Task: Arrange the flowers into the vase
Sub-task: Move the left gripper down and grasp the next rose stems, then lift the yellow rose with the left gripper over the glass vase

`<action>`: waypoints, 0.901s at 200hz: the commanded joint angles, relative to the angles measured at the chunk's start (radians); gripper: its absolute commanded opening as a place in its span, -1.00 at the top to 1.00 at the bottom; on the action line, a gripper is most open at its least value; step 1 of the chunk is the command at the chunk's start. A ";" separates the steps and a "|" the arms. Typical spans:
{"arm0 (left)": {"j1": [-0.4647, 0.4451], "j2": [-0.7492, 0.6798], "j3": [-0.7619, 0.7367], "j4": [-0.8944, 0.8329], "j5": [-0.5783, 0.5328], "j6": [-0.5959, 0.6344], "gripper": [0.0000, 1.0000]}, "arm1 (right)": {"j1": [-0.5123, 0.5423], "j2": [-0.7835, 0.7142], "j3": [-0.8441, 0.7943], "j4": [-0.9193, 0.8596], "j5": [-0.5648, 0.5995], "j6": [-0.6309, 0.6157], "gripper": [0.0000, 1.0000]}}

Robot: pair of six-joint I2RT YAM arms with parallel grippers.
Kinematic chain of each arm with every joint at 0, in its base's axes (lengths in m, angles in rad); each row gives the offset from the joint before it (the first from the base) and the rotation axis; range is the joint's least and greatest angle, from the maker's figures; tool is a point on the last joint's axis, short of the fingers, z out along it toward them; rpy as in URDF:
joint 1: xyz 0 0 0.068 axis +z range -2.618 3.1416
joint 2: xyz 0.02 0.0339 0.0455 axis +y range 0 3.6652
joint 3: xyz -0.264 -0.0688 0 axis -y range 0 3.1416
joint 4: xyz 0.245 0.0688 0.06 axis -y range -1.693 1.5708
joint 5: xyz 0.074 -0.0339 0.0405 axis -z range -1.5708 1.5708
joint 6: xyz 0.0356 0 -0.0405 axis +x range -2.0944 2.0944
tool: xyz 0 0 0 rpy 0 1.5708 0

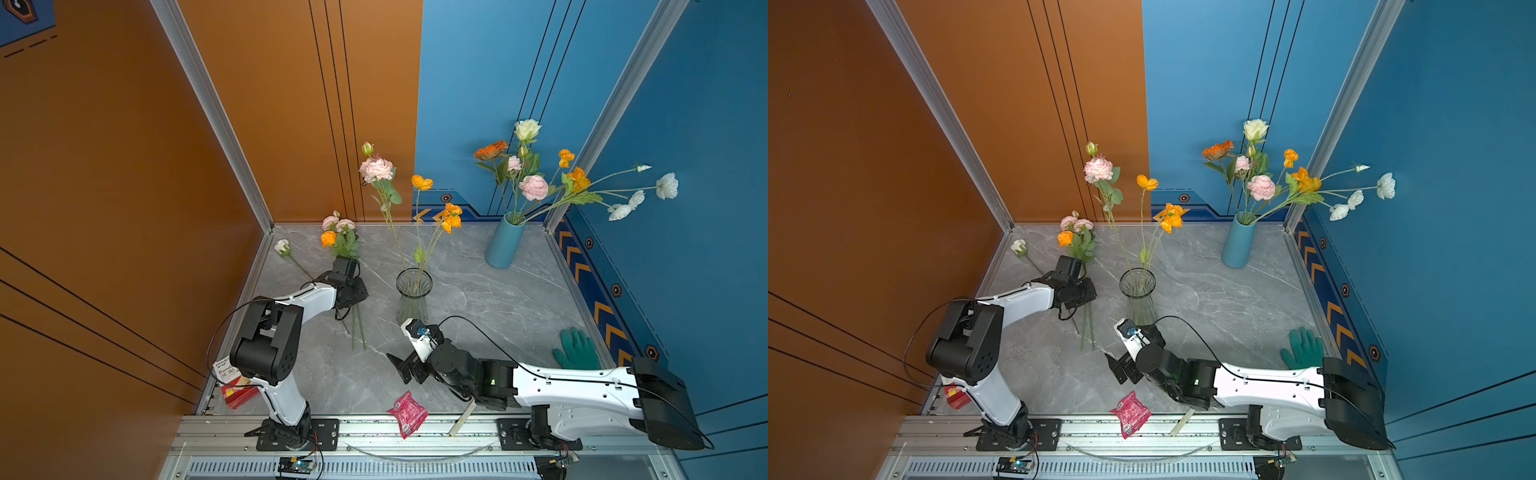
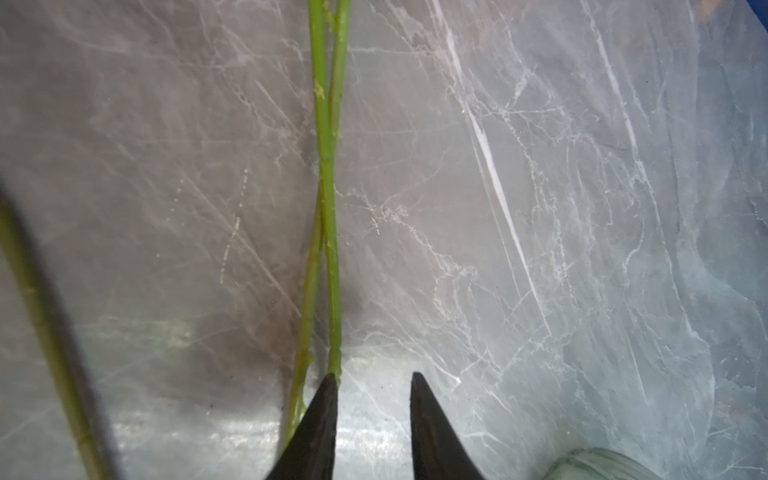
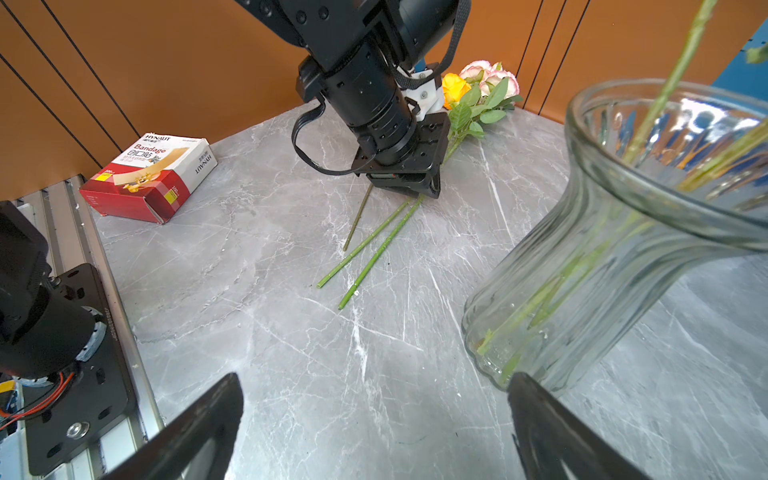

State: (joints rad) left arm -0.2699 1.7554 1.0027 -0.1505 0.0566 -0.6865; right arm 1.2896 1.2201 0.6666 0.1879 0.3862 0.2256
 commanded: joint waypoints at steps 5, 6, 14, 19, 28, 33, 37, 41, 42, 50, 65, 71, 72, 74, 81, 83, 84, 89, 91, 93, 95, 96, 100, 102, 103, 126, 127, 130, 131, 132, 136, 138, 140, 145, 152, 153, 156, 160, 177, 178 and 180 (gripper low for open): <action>0.010 0.035 0.020 -0.029 -0.040 0.003 0.37 | -0.007 -0.011 0.018 0.006 -0.013 -0.003 -1.00; 0.010 0.035 0.020 -0.029 -0.042 0.003 0.37 | -0.007 -0.011 0.018 0.006 -0.013 -0.003 -1.00; 0.011 0.039 0.020 -0.029 -0.045 0.003 0.37 | -0.008 -0.013 0.016 0.005 -0.012 -0.003 -1.00; 0.011 0.043 0.020 -0.029 -0.046 0.003 0.37 | -0.009 -0.014 0.016 0.005 -0.013 -0.003 -1.00; 0.012 0.045 0.020 -0.029 -0.052 0.005 0.37 | -0.010 -0.013 0.015 0.005 -0.014 -0.002 -1.00; 0.013 0.047 0.020 -0.062 -0.056 0.006 0.37 | -0.010 -0.013 0.015 0.005 -0.016 -0.002 -1.00; 0.013 0.048 0.020 -0.064 -0.057 0.009 0.36 | -0.012 -0.014 0.014 0.005 -0.015 -0.002 -1.00; 0.012 0.051 0.020 -0.064 -0.059 0.010 0.36 | -0.012 -0.013 0.014 0.005 -0.016 -0.002 -1.00; 0.012 0.051 0.020 -0.065 -0.060 0.010 0.36 | -0.012 -0.013 0.013 0.005 -0.017 -0.002 -1.00; 0.012 0.057 0.020 -0.069 -0.065 0.013 0.36 | -0.012 -0.013 0.013 0.005 -0.017 -0.001 -1.00; 0.015 0.077 0.058 -0.079 -0.070 0.016 0.33 | -0.016 -0.013 0.014 0.005 -0.019 -0.002 -1.00; 0.016 0.088 0.065 -0.087 -0.071 0.015 0.33 | -0.015 -0.013 0.015 0.005 -0.021 -0.002 -1.00; 0.016 0.090 0.066 -0.089 -0.072 0.016 0.32 | -0.015 -0.013 0.015 0.005 -0.020 -0.002 -1.00; 0.017 0.094 0.068 -0.091 -0.073 0.016 0.32 | -0.015 -0.013 0.016 0.004 -0.020 -0.002 -1.00; 0.016 0.105 0.075 -0.102 -0.080 0.017 0.32 | -0.016 -0.014 0.018 0.002 -0.022 -0.002 -1.00; 0.016 0.109 0.078 -0.105 -0.083 0.019 0.32 | -0.016 -0.013 0.018 0.002 -0.023 -0.003 -1.00; 0.017 0.111 0.079 -0.107 -0.085 0.019 0.32 | -0.017 -0.013 0.018 0.001 -0.022 -0.003 -1.00; 0.017 0.119 0.086 -0.117 -0.094 0.020 0.32 | -0.016 -0.014 0.018 0.000 -0.021 -0.003 -1.00; 0.017 0.123 0.089 -0.122 -0.097 0.020 0.32 | -0.016 -0.014 0.018 -0.001 -0.021 -0.003 -1.00; 0.017 0.125 0.090 -0.127 -0.100 0.021 0.32 | -0.016 -0.015 0.018 -0.002 -0.021 -0.003 -1.00; 0.017 0.129 0.093 -0.131 -0.103 0.022 0.32 | -0.016 -0.015 0.018 -0.002 -0.021 -0.003 -1.00; 0.017 0.130 0.094 -0.133 -0.104 0.023 0.32 | -0.016 -0.015 0.018 -0.001 -0.021 -0.002 -1.00; 0.017 0.137 0.100 -0.142 -0.111 0.024 0.33 | -0.016 -0.016 0.016 -0.002 -0.021 -0.003 -1.00; 0.017 0.141 0.102 -0.148 -0.114 0.025 0.33 | -0.016 -0.016 0.016 -0.002 -0.021 -0.003 -1.00; 0.017 0.142 0.103 -0.151 -0.114 0.026 0.34 | -0.016 -0.016 0.016 -0.002 -0.021 -0.003 -1.00; 0.017 0.160 0.116 -0.189 -0.148 0.037 0.58 | -0.018 -0.021 0.008 0.001 -0.019 0.000 -1.00; 0.018 0.160 0.116 -0.190 -0.149 0.037 0.59 | -0.018 -0.021 0.008 0.001 -0.020 0.000 -1.00; 0.017 0.160 0.117 -0.195 -0.153 0.039 0.63 | -0.018 -0.021 0.008 0.001 -0.020 0.002 -1.00; 0.017 0.160 0.117 -0.196 -0.154 0.039 0.64 | -0.018 -0.021 0.007 0.001 -0.019 0.002 -1.00; 0.017 0.161 0.117 -0.197 -0.155 0.040 0.65 | -0.018 -0.021 0.007 0.001 -0.019 0.002 -1.00; 0.017 0.161 0.117 -0.204 -0.159 0.043 0.69 | -0.018 -0.022 0.007 0.001 -0.020 0.002 -1.00; 0.016 0.162 0.117 -0.206 -0.162 0.043 0.71 | -0.018 -0.022 0.007 0.001 -0.021 0.002 -1.00; 0.017 0.163 0.119 -0.209 -0.164 0.045 0.73 | -0.018 -0.022 0.006 -0.001 -0.021 0.002 -1.00; 0.017 0.165 0.120 -0.215 -0.167 0.050 0.80 | -0.018 -0.022 0.005 -0.001 -0.021 0.002 -1.00; 0.019 0.168 0.123 -0.223 -0.168 0.056 0.87 | -0.018 -0.024 0.005 -0.001 -0.021 0.002 -1.00; 0.019 0.168 0.123 -0.223 -0.168 0.057 0.88 | -0.018 -0.024 0.005 -0.001 -0.021 0.002 -1.00; 0.019 0.169 0.125 -0.227 -0.169 0.059 0.92 | -0.018 -0.025 0.006 -0.002 -0.021 0.001 -1.00; 0.019 0.167 0.123 -0.228 -0.168 0.059 0.97 | -0.018 -0.025 0.006 -0.002 -0.021 0.001 -1.00; 0.023 0.154 0.115 -0.227 -0.160 0.059 1.00 | -0.018 -0.030 0.006 -0.002 -0.018 0.003 -1.00; 0.023 0.152 0.114 -0.227 -0.160 0.060 1.00 | -0.018 -0.030 0.005 -0.002 -0.018 0.003 -1.00; 0.024 0.150 0.114 -0.226 -0.159 0.060 1.00 | -0.018 -0.030 0.004 -0.003 -0.018 0.003 -1.00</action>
State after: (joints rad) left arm -0.2615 1.8797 1.1343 -0.2661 -0.0711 -0.6437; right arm 1.2766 1.2175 0.6666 0.1871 0.3706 0.2256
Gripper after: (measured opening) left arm 0.058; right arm 0.999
